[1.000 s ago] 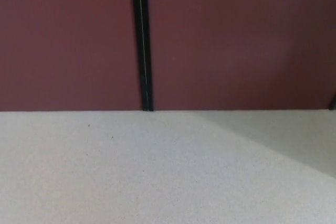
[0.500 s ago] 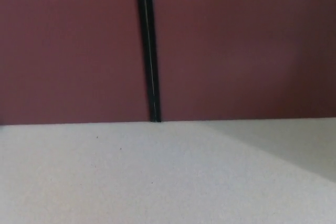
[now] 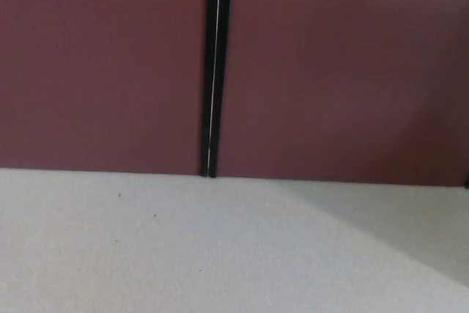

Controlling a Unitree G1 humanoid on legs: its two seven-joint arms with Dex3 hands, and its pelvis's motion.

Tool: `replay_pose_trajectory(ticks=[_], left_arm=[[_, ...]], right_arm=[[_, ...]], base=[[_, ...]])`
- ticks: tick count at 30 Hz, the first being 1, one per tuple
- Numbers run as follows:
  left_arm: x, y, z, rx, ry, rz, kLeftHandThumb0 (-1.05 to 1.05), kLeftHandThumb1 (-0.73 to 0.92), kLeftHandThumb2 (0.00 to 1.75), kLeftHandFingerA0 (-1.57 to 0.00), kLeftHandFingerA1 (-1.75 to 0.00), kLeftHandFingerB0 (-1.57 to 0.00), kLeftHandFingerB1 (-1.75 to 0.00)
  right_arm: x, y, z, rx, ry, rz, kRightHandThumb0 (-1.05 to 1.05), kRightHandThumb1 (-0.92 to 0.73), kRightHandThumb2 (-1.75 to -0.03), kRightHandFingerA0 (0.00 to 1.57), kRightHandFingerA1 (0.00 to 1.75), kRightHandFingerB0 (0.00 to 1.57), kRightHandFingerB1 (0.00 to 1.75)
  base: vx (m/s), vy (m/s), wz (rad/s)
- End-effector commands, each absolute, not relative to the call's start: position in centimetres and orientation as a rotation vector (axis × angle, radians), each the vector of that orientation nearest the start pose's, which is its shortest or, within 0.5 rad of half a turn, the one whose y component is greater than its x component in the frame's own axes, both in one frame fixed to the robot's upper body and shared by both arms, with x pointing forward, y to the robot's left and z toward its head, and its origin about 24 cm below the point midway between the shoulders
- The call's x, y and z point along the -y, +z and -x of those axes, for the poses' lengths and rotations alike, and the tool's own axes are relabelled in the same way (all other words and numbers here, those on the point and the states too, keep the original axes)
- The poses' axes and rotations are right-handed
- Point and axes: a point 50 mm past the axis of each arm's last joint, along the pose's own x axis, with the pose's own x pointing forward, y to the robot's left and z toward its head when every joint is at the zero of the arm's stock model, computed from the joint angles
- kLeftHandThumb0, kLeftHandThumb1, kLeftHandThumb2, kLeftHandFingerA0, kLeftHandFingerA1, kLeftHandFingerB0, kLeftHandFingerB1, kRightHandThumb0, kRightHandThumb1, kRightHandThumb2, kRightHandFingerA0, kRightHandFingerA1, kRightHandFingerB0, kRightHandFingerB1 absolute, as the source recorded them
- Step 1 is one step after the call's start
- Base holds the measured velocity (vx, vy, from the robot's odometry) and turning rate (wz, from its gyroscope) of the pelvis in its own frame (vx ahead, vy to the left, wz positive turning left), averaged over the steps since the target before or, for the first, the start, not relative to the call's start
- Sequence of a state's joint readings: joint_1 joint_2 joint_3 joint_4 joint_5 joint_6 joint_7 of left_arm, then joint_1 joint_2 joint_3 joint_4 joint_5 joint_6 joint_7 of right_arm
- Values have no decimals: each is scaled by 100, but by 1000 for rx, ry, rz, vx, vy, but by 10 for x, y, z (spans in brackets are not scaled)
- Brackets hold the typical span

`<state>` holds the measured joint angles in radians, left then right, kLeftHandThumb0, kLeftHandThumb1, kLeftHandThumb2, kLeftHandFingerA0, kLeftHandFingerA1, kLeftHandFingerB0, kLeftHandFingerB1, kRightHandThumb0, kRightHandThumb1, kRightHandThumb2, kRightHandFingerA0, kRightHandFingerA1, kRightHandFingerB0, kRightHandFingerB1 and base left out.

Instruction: The robot walks towards the door handle and put its right hand on it and twist the handle

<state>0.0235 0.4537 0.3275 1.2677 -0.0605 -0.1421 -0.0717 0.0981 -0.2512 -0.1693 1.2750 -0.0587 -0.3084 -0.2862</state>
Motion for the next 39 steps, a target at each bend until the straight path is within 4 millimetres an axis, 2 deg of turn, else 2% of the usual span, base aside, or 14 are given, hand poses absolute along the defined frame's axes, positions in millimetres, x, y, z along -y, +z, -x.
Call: replay_pose_trajectory(ticks=[1,4,5,6,7,8,12,15,16,17,28,32,39], left_arm=[[-346,-118,-79,-1027,506,-130,3,76,61,-52,-60,-24,-31],[-346,-118,-79,-1029,502,-138,3,75,62,-51,-67,-23,-32],[-346,-117,-78,-1029,498,-139,3,76,61,-53,-57,-23,-31],[-346,-117,-78,-1028,495,-139,3,76,61,-53,-57,-23,-31],[-347,-117,-78,-1029,490,-145,2,57,97,-48,-69,-13,-47],[-347,-117,-77,-1030,482,-158,4,76,61,-51,-62,-23,-31],[-347,-117,-76,-1030,490,-158,4,75,62,-49,-71,-23,-32],[-347,-117,-75,-1036,484,-167,5,75,60,-51,-63,-21,-31],[-347,-117,-74,-1036,484,-166,5,75,60,-51,-63,-21,-31],[-348,-117,-74,-1040,487,-157,3,57,97,-49,-70,-13,-47],[-348,-116,-77,-1032,479,-159,2,56,96,-46,-66,-12,-47],[-349,-116,-79,-1034,470,-175,2,56,96,-50,-68,-13,-47],[-349,-116,-77,-1040,471,-187,2,56,96,-52,-69,-14,-48]], right_arm=[[279,-145,-60,-1009,-515,340,-3,-64,-57,68,51,48,41],[280,-146,-60,-1018,-515,333,-3,-64,-57,67,51,48,41],[280,-146,-60,-1021,-515,334,-5,-64,-57,67,51,48,41],[280,-146,-60,-1024,-516,335,-5,-64,-57,67,51,48,41],[280,-146,-60,-1024,-519,326,-5,-64,-57,66,51,48,41],[279,-146,-60,-1025,-518,326,-5,-64,-57,67,51,48,41],[278,-147,-62,-1020,-515,321,-5,-64,-58,66,50,47,41],[277,-147,-61,-1017,-509,322,-5,-64,-58,66,50,46,41],[277,-147,-61,-1017,-508,322,-5,-64,-58,66,50,46,41],[277,-147,-62,-1019,-505,326,-5,-64,-58,66,50,46,41],[276,-147,-64,-1028,-494,323,-5,-64,-58,66,51,46,41],[275,-147,-66,-1025,-484,337,-5,-64,-57,68,51,47,40],[274,-148,-66,-1028,-478,339,-4,-64,-57,68,51,46,40]], base=[[213,-187,15],[265,-140,-9],[243,-126,-11],[237,-115,-3],[225,-103,3],[76,-90,-7],[15,5,-2],[65,61,4],[152,160,6],[168,244,29],[211,44,9],[244,-182,1],[215,95,1]])
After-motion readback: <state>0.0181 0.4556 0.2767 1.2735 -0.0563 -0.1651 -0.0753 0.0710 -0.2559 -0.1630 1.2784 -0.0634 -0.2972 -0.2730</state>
